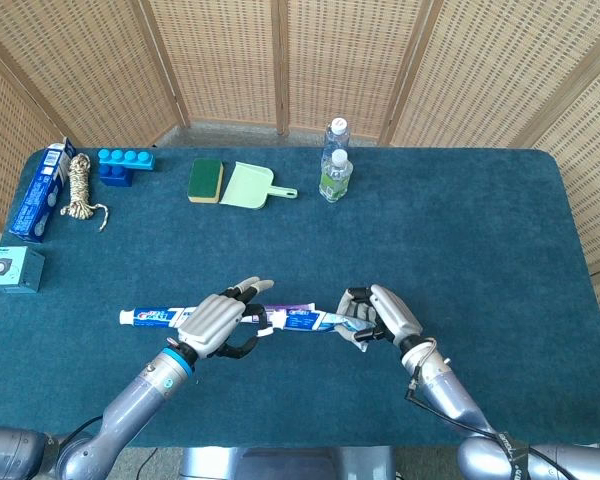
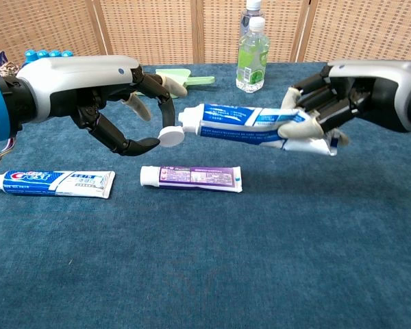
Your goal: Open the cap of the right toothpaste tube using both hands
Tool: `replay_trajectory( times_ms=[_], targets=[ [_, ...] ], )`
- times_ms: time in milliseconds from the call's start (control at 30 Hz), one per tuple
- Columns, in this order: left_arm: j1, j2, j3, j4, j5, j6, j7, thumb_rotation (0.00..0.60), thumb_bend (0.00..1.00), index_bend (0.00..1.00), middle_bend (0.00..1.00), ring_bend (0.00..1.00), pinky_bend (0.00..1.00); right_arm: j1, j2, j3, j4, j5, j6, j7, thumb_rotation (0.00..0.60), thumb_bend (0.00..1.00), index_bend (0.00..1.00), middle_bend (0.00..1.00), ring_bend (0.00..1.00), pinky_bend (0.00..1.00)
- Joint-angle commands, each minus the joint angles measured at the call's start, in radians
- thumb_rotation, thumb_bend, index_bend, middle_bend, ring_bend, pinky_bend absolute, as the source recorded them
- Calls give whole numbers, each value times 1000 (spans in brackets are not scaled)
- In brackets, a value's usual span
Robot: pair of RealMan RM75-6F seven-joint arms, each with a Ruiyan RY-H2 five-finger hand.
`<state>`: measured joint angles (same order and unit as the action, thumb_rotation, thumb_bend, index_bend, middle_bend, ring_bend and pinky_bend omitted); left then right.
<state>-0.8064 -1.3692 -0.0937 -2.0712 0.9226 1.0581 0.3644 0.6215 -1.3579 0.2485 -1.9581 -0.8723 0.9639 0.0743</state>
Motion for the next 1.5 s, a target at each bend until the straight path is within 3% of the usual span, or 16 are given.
replay_trajectory(
  times_ms=[33,300,567,867,1000,1267,1400,1500],
  targets=[
    [5,0,2,-4,15,10,5,600,424,461,78,22,193,9,0,4,6,10,7,-20,600,518,947,712,712,808],
    [64,50,-1,-50,152,110,-9,600,425,385,71,1,189,0,12,0,33,-5,13,-16,600,517,947,710,709,804],
    [145,169,3,-126,291,201,-58,600,422,364,66,0,181,-22,11,-15,102,-29,9,12,600,515,945,709,695,785],
    [292,334,82,-153,386,291,-117,600,421,360,71,0,176,-63,45,-23,225,-47,-21,82,600,507,930,701,648,733],
    [364,392,127,-144,407,324,-150,600,420,356,72,0,175,-79,66,-33,277,-55,-53,114,600,497,908,671,597,661],
    [477,456,170,-110,423,382,-226,600,419,353,73,0,167,-96,51,-47,363,-94,-95,163,600,464,702,525,388,338],
    [516,472,172,-87,425,398,-255,600,418,345,73,0,151,-107,45,-50,378,-127,-94,186,600,441,526,391,245,162],
    [537,475,167,-71,427,409,-263,600,418,340,73,0,134,-120,45,-44,381,-150,-79,209,586,397,386,293,148,109]
  ],
)
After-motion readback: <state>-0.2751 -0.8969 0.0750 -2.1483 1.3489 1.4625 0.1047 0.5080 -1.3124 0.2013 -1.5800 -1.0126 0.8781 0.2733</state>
